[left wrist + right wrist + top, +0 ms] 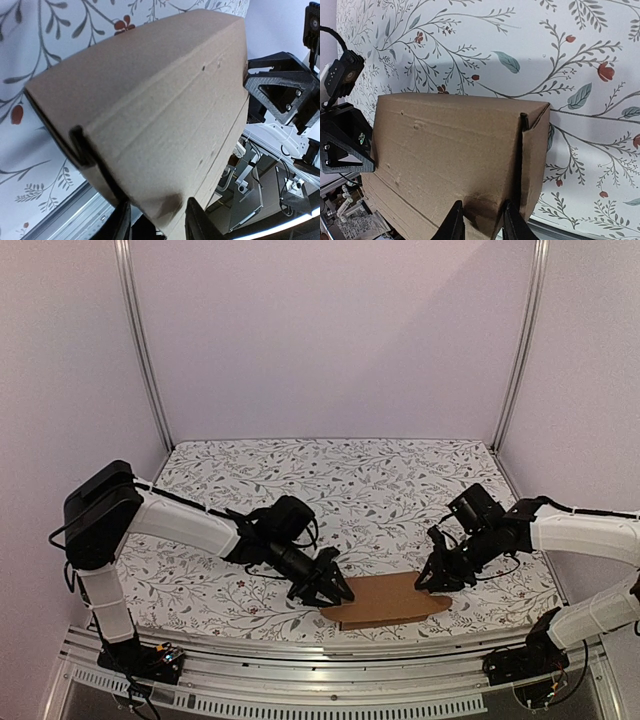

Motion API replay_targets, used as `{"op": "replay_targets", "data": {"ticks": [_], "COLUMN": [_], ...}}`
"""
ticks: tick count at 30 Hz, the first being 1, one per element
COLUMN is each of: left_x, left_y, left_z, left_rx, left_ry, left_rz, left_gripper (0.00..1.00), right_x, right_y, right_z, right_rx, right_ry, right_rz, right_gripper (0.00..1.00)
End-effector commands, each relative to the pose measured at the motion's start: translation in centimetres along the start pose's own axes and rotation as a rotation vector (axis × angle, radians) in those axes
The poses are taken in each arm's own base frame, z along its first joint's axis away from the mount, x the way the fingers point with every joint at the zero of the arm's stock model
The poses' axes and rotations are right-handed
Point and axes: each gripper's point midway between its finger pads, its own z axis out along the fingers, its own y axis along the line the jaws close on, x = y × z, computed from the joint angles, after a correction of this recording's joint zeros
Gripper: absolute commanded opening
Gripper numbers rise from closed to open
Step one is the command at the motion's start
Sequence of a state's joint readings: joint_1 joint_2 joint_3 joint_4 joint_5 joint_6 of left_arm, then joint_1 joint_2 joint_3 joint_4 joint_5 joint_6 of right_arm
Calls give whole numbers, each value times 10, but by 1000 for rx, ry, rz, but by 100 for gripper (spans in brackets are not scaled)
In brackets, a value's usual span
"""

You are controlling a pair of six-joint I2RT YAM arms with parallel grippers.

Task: Fold the paper box

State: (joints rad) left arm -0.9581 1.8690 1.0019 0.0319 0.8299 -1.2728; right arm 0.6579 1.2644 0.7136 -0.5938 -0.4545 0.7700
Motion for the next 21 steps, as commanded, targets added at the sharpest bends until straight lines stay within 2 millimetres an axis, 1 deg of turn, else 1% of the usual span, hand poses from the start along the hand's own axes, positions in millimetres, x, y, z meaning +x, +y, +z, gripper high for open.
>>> {"op": "replay_targets", "data": {"ticks": [1, 3, 5, 11, 14, 17, 21], "left_x": [-4, -6, -5, -9, -11, -14, -16], "left_y": [18, 20, 30, 38, 40, 40, 44], "left_z": [3, 0, -2, -10, -15, -22, -29], "left_rx": [-27, -40, -85, -170, -204, -249, -321], "left_ry": [-3, -7, -3, 4, -3, -17, -24], "left_rz": [16, 23, 7, 31, 36, 53, 70], "left_gripper": [36, 35, 34, 31, 31, 31, 32], "right_x": [-7, -10, -12, -17, -20, -25, -33], "right_y": [-7, -9, -11, -23, -23, -20, -15], "right_z": [7, 8, 11, 14, 13, 8, -2], "right_rx": [26, 42, 59, 134, 149, 164, 190], "right_ry": [-18, -24, -27, -21, -28, -41, -68], "right_rz": [-6, -16, -22, -49, -64, -78, -109], "right_gripper": [22, 21, 19, 14, 14, 14, 21]}}
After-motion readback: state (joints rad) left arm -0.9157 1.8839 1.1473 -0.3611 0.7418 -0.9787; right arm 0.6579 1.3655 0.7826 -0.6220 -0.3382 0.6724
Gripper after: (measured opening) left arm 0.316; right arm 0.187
